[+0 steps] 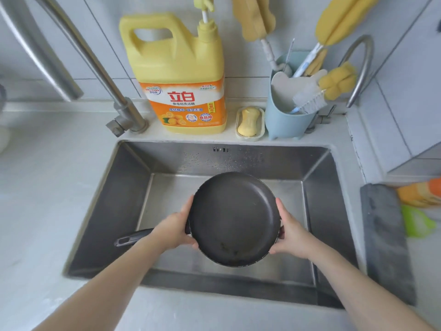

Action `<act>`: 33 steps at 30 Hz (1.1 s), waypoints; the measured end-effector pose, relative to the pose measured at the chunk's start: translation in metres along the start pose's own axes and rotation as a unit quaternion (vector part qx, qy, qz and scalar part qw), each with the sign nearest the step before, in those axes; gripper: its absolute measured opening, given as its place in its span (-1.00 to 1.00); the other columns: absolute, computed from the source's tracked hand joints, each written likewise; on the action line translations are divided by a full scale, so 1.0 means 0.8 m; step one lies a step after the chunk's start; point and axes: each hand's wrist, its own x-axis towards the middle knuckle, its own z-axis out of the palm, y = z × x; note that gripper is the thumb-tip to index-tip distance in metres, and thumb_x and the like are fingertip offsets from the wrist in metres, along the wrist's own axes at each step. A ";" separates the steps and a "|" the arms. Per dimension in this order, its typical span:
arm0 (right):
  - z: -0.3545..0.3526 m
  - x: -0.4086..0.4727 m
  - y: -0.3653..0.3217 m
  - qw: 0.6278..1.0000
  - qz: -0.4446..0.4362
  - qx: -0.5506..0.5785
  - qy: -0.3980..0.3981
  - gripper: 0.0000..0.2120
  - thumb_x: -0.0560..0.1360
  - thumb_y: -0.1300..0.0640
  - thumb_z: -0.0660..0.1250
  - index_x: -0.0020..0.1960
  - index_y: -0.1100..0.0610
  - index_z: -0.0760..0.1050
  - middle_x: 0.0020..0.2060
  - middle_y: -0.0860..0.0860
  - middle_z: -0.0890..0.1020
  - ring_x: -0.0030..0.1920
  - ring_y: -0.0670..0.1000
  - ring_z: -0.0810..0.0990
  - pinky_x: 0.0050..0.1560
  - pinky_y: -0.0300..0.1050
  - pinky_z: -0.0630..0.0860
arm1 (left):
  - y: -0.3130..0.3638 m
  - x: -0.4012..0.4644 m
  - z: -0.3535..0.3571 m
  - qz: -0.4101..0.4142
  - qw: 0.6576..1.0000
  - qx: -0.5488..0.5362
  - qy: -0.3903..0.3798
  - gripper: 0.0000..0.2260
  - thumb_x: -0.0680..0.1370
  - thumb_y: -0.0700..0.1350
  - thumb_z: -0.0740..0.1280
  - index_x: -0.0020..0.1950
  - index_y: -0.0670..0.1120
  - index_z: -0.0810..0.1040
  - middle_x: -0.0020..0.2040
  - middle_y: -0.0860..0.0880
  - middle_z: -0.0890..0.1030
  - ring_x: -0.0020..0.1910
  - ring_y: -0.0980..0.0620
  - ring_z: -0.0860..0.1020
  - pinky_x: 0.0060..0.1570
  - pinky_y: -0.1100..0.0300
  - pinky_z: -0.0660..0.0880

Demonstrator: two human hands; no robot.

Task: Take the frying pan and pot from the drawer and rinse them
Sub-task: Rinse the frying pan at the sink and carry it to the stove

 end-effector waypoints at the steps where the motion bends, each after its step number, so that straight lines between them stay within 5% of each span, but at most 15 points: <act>1: -0.005 -0.014 -0.011 1.000 -0.009 -0.002 0.007 0.36 0.19 0.16 0.61 0.49 -0.30 -0.41 0.07 -0.05 0.50 -0.13 -0.06 0.59 0.01 -0.19 0.58 | 0.009 -0.014 -0.011 0.012 1.000 0.010 0.015 0.18 0.23 -0.03 0.58 0.49 0.35 -0.25 -0.13 -0.06 0.65 -0.13 -0.06 0.62 -0.02 -0.02 0.57; 5: -0.026 -0.078 -0.057 0.997 -0.047 -0.015 0.062 0.30 0.26 0.18 0.58 0.48 -0.32 -0.41 -0.19 -0.16 0.51 -0.20 -0.14 0.54 -0.05 -0.32 0.49 | 0.057 -0.076 -0.054 0.057 0.993 0.054 0.084 0.18 0.28 0.01 0.58 0.49 0.37 -0.31 0.04 -0.02 0.64 0.01 -0.06 0.60 0.04 0.01 0.54; 9: -0.053 -0.144 -0.115 0.979 -0.136 -0.033 0.148 0.32 0.25 0.10 0.61 0.39 -0.47 -0.44 -0.01 -0.28 0.44 0.06 -0.13 0.49 0.17 -0.20 0.46 | 0.110 -0.143 -0.097 0.108 0.966 0.100 0.214 0.18 0.28 0.11 0.57 0.45 0.41 -0.36 0.13 -0.05 0.57 0.13 -0.08 0.52 0.06 0.01 0.52; 11: -0.069 -0.176 -0.149 0.961 -0.193 -0.044 0.193 0.29 0.28 0.09 0.62 0.36 -0.49 -0.42 0.03 -0.36 0.43 0.04 -0.22 0.49 0.10 -0.36 0.40 | 0.129 -0.170 -0.118 0.133 0.945 0.095 0.282 0.18 0.28 0.18 0.57 0.45 0.40 -0.37 0.13 -0.07 0.56 0.16 -0.09 0.50 0.08 -0.01 0.52; 16: -0.115 -0.234 -0.227 0.880 -0.329 -0.086 0.332 0.29 0.28 0.10 0.63 0.34 -0.54 -0.40 0.15 -0.43 0.36 0.06 -0.46 0.45 0.03 -0.57 0.31 | 0.182 -0.224 -0.179 0.268 0.827 0.145 0.473 0.16 0.25 0.15 0.61 0.61 0.00 -0.09 0.10 -0.18 0.62 0.04 -0.20 0.57 -0.12 0.03 0.56; 20: -0.159 -0.261 -0.280 0.798 -0.407 -0.133 0.423 0.26 0.30 0.14 0.61 0.45 -0.42 -0.34 0.35 -0.06 0.41 0.27 -0.03 0.49 0.23 -0.21 0.38 | 0.231 -0.262 -0.226 0.291 0.753 0.147 0.571 0.14 0.22 0.06 0.64 0.57 0.00 -0.05 -0.09 -0.14 0.60 -0.09 -0.02 0.43 -0.18 0.15 0.44; 25: -0.217 -0.284 -0.334 0.697 -0.480 -0.169 0.505 0.17 0.18 0.28 0.65 0.52 0.07 -0.06 0.34 0.08 0.34 0.28 0.14 0.42 0.24 -0.34 0.19 | 0.292 -0.298 -0.269 0.311 0.674 0.159 0.651 0.11 0.21 -0.02 0.66 0.53 -0.06 -0.02 -0.07 -0.20 0.62 -0.06 -0.09 0.48 -0.18 0.00 0.58; 33: -0.273 -0.331 -0.389 0.643 -0.526 -0.175 0.528 0.10 0.21 0.27 0.63 0.48 0.05 -0.05 0.25 0.38 0.49 0.21 0.24 0.52 0.24 -0.20 0.35 | 0.350 -0.330 -0.298 0.301 0.627 0.165 0.699 -0.10 0.31 0.07 0.54 0.48 -0.18 0.14 -0.04 -0.21 0.61 -0.13 -0.20 0.62 -0.16 -0.07 0.61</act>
